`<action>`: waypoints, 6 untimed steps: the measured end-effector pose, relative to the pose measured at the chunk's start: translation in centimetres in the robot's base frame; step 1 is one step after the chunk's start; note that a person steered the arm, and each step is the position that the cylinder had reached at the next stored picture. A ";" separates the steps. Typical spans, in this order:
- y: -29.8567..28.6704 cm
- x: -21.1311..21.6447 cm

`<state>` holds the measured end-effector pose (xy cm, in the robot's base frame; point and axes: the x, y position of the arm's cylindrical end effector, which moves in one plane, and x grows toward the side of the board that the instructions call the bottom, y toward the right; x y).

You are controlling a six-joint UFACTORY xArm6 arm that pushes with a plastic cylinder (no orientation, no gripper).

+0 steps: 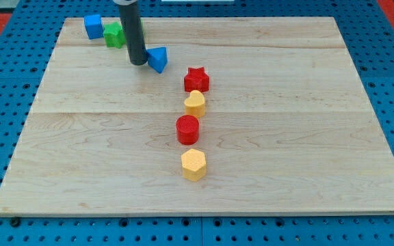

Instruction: Move your arm towards the blue cube

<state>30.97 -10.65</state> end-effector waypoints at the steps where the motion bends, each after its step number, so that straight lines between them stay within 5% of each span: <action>1: 4.1 -0.7; 4: 8.1 -0.8; 5: 4.0 0.8; 6: -9.3 1.8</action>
<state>32.74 -19.95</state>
